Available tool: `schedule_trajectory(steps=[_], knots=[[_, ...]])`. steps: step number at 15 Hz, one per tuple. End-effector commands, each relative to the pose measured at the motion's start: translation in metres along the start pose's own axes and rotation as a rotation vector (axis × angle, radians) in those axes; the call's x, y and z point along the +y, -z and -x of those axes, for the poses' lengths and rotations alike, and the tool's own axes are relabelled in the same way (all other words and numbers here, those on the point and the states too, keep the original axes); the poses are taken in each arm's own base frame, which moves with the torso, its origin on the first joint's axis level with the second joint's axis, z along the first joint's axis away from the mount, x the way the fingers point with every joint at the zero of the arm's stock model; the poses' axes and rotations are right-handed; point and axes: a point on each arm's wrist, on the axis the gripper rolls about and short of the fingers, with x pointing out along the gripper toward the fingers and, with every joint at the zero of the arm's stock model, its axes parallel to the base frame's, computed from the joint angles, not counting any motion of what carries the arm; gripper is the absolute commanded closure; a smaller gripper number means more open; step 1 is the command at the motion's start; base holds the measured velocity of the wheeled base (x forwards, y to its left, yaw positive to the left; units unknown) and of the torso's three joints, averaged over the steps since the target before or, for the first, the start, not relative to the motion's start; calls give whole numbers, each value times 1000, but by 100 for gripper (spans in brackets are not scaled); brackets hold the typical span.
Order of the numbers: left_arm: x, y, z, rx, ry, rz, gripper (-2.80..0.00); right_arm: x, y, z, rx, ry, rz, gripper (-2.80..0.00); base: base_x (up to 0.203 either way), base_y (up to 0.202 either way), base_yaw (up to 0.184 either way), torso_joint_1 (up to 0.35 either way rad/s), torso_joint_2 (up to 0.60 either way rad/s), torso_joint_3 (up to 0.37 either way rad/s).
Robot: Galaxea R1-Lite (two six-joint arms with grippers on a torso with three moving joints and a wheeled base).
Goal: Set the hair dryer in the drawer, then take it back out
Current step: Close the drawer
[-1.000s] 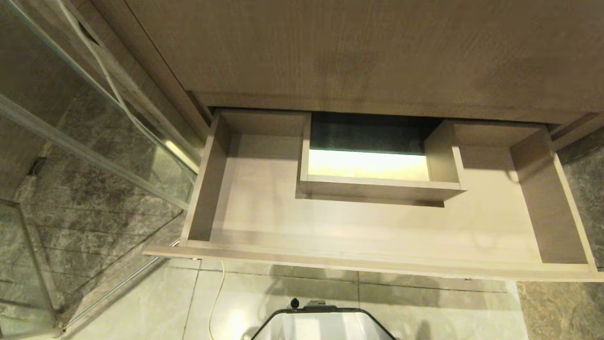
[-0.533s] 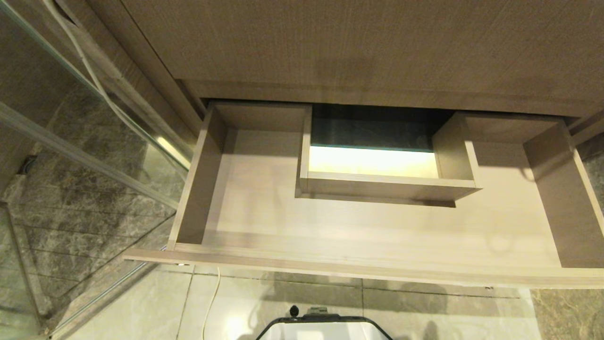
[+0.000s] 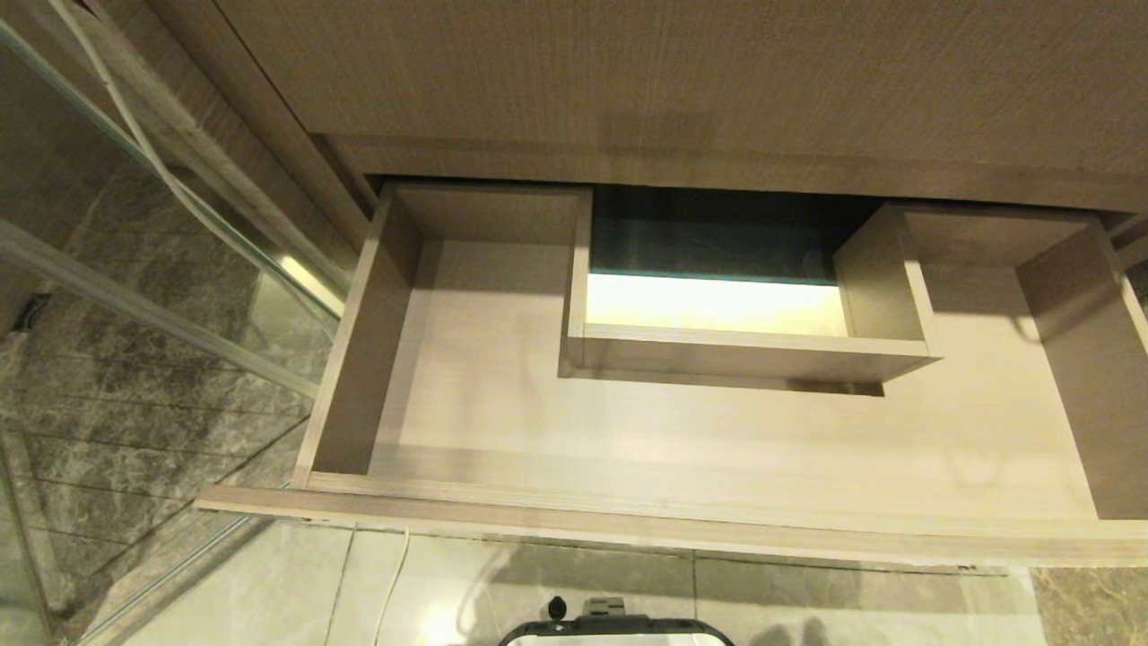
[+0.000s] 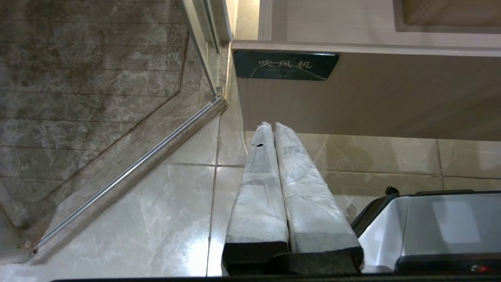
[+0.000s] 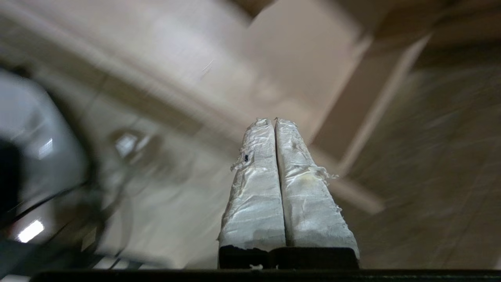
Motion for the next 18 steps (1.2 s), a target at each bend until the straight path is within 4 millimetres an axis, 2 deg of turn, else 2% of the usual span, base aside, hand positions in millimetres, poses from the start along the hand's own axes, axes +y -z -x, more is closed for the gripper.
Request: schedule_trajectory(steps=[1, 5, 7, 10, 18], knots=[[0, 0, 0, 0, 0, 0, 0, 5, 17, -15, 222, -215, -151, 0, 0, 0, 0, 22, 115, 46], [0, 0, 0, 1, 0, 0, 0, -18, 35, -50, 625, -249, -254, 0, 0, 0, 0, 16, 53, 44], [0, 0, 0, 0, 0, 0, 0, -33, 42, -67, 723, -266, -308, 0, 0, 0, 0, 12, 4, 33], [0, 0, 0, 0, 0, 0, 0, -55, 54, -92, 877, -189, -279, 0, 0, 0, 0, 0, 0, 0], [0, 0, 0, 0, 0, 0, 0, -95, 77, -148, 1029, -315, -315, 0, 0, 0, 0, 0, 0, 0]])
